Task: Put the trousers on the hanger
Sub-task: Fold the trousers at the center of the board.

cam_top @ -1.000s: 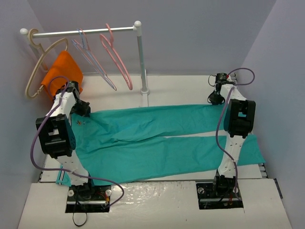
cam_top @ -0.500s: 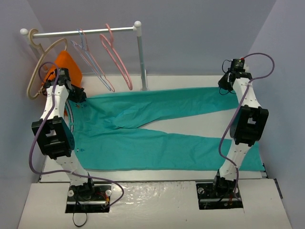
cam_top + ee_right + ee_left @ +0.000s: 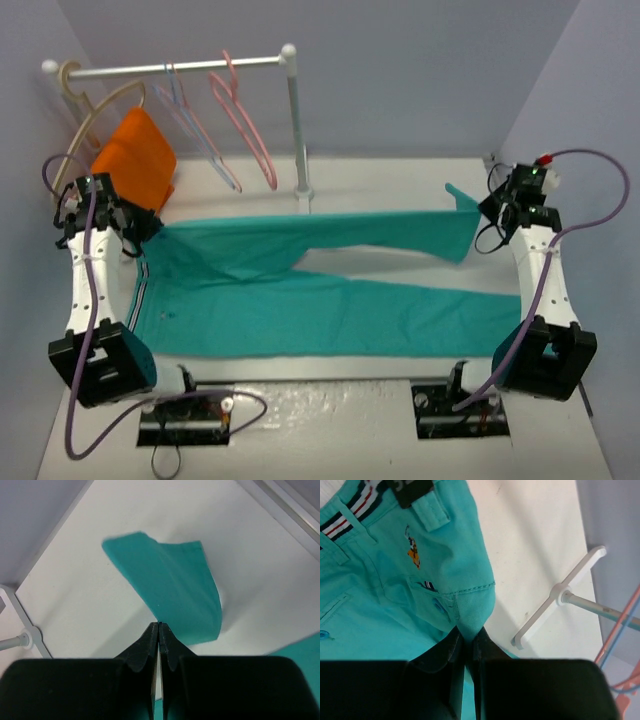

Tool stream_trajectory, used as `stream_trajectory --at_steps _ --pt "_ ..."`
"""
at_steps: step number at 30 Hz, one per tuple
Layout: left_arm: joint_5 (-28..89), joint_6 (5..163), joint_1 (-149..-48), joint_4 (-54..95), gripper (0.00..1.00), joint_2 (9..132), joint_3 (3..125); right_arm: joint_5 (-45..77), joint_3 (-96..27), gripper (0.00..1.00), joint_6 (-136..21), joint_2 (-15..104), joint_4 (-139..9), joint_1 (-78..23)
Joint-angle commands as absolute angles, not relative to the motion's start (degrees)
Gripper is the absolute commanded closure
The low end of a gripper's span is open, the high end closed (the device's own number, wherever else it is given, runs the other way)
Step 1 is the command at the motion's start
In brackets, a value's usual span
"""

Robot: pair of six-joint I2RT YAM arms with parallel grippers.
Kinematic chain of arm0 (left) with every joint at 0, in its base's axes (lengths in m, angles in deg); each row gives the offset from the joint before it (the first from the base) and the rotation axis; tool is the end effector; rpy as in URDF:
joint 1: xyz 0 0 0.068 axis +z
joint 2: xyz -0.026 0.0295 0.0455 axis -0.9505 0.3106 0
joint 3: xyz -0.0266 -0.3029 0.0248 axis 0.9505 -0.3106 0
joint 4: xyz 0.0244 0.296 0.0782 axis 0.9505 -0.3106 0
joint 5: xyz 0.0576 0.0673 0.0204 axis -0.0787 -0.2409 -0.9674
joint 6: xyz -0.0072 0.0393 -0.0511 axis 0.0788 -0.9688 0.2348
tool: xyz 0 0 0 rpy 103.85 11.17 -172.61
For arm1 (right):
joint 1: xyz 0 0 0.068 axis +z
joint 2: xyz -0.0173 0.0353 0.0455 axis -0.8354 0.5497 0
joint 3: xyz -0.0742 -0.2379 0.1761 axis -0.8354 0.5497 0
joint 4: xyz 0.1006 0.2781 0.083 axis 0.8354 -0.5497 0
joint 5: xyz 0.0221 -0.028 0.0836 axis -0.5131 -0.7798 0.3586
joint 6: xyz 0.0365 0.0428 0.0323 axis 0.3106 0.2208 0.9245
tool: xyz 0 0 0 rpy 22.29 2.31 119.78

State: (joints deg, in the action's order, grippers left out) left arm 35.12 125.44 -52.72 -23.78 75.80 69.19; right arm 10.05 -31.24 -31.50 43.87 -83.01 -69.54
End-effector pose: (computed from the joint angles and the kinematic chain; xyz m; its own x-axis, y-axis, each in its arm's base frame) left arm 0.3385 0.1057 0.3638 -0.2719 -0.9136 -0.3024 -0.6340 0.4065 -0.6579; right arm 0.3704 -0.0827 0.3686 -0.2653 0.6137 -0.7436 0.3966 0.7725 0.4960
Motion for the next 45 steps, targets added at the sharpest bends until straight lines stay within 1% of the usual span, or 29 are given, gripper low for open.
stream_trajectory --at_steps 1,7,11,14,15,16,17,18,19,20,21,22,23,24,25,26,29,32,35,38,42,45 --pt "30.8 122.6 -50.8 -17.2 1.0 62.3 63.3 -0.3 -23.6 1.0 -27.5 33.6 -78.7 -72.0" --pt "28.3 125.1 -50.8 -16.8 1.0 50.1 49.1 -5.3 -12.4 1.0 -23.7 20.3 -78.7 -72.8" --pt "25.9 125.4 -50.6 -20.8 1.0 44.1 42.1 -6.6 -4.7 1.0 -20.9 13.0 -79.8 -73.0" --pt "23.2 125.5 -50.7 -24.6 0.97 38.2 38.3 -7.0 -1.9 1.0 -18.9 9.9 -82.5 -72.9" --pt "22.3 125.6 -50.6 -25.9 0.91 37.1 37.2 -6.9 -1.4 0.99 -18.2 8.7 -83.3 -72.9" --pt "21.2 126.0 -50.7 -27.5 0.83 35.8 36.8 -6.7 -0.9 0.97 -17.9 7.8 -84.5 -72.9" --pt "20.3 126.1 -50.8 -28.8 0.81 34.8 36.5 -6.7 -0.7 0.96 -17.8 7.0 -84.9 -72.9" --pt "19.6 126.2 -50.9 -30.2 0.73 33.9 36.3 -6.4 -1.0 0.86 -17.8 6.2 -85.7 -72.6" --pt "18.8 126.3 -51.1 -31.7 0.6 33.0 36.2 -5.9 -1.6 0.71 -18.0 5.3 -86.9 -72.1" --pt "18.6 126.3 -51.1 -32.6 0.51 32.5 36.3 -5.5 -2.1 0.66 -18.1 4.8 -87.3 -71.9" --pt "18.1 126.0 -51.1 -33.5 0.36 31.7 36.3 -4.9 -2.9 0.58 -18.6 4.3 -87.8 -71.2" --pt "17.8 125.7 -51.3 -34.2 0.25 31.2 36.6 -4.7 -3.6 0.52 -19.1 3.9 -88.4 -70.4" --pt "17.6 125.3 -51.4 -34.7 0.18 30.8 37.0 -4.6 -4.1 0.49 -19.4 3.6 -88.9 -69.8" --pt "17.3 125.0 -51.4 -35.1 0.18 30.8 37.4 -4.6 -4.2 0.48 -19.4 3.5 -89.3 -69.5" --pt "16.7 124.1 -51.7 -35.5 0.13 30.5 38.4 -4.9 -5.2 0.46 -20.1 3.1 -90.0 -68.8" --pt "16.3 123.2 -52.1 -35.8 0.11 30.2 39.4 -5.0 -6.0 0.45 -20.7 2.7 -90.5 -68.2" --pt "15.4 119.9 -53.5 -34.4 0.1 30.2 41.5 -4.6 -7.6 0.42 -22.6 2.0 -90.3 -66.4" --pt "20.8 113.4 -55.7 -29.3 0.1 31.5 42.8 -0.1 -8.3 0.39 -26.3 3.2 -88.7 -63.7" --pt "28.6 111.1 -58.4 -26.9 0.1 33.4 41.9 4.0 -7.7 0.38 -30.3 7.1 -88.9 -61.8" --pt "30.0 110.5 -63.3 -25.4 0.1 36.2 39.5 6.3 -3.4 0.38 -31.6 11.6 -89.2 -58.6" --pt "24.8 114.1 -73.5 -22.6 0.1 41.5 33.8 3.5 3.4 0.38 -26.8 16.1 -85.6 -47.0" --pt "21.6 118.2 -82.5 -20.5 0.1 46.8 30.9 -0.9 4.7 0.37 -20.6 21.2 -83.5 -37.0"
